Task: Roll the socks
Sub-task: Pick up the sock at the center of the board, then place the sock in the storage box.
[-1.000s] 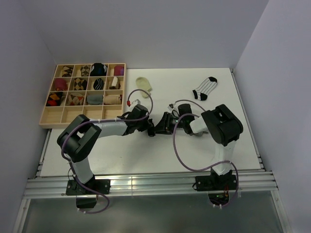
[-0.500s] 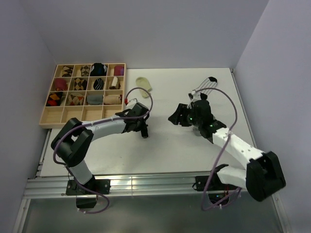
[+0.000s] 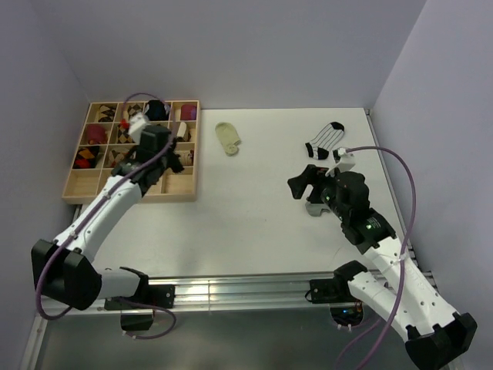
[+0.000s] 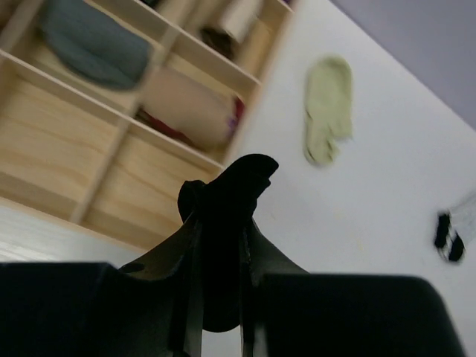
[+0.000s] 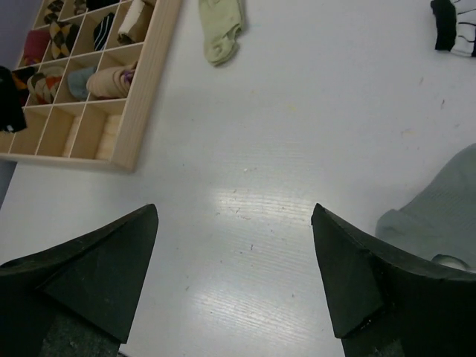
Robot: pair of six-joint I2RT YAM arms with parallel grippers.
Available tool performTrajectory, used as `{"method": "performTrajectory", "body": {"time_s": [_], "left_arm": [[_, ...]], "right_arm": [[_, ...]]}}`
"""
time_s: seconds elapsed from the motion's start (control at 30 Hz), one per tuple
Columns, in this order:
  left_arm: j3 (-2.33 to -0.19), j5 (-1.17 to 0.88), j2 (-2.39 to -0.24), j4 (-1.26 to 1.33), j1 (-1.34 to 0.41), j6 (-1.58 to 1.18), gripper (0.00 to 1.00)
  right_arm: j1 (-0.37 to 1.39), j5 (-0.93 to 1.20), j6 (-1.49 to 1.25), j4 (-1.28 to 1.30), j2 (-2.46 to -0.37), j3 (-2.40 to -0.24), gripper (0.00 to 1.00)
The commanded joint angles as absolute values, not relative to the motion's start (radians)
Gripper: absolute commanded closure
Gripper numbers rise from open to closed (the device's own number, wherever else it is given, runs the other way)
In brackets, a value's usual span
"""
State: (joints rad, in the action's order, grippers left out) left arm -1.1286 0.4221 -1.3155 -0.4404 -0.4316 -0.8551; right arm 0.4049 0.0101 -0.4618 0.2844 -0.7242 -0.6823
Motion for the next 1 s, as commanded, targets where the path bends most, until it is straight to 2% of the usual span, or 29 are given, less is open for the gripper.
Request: {"method": "performTrajectory", "body": {"time_s": [0.0, 0.17, 0.33, 0.67, 0.97], "left_arm": [[-1.15, 0.443, -1.258, -0.485, -0.287, -0.747, 1.0], [-1.15, 0.456, -1.275, -0.445, -0.034, -0.67, 1.0], [-1.201, 0.443, -1.394, -0.411, 0.173, -0.614, 1.0], [-1.38, 0.385, -1.687, -0.408, 0.344, -0.497, 1.0], [-1.497, 0.302, -1.841, -0.452, 0.455, -0.459, 1.0]], "right_arm": [[0.4, -0.049, -0.439, 0.316, -0.701, -0.709, 0.09], [0.4, -0.005, -0.436, 0.282, -0.71, -0.675, 0.09], [0.408, 0.008, -0.428, 0.273, -0.712, -0.646, 0.09], [0.442, 0.025, -0.417, 0.284, -0.71, -0.627, 0.11], [0.442, 0.002, -0.41, 0.321, -0.664, -0.62, 0.11]]}}
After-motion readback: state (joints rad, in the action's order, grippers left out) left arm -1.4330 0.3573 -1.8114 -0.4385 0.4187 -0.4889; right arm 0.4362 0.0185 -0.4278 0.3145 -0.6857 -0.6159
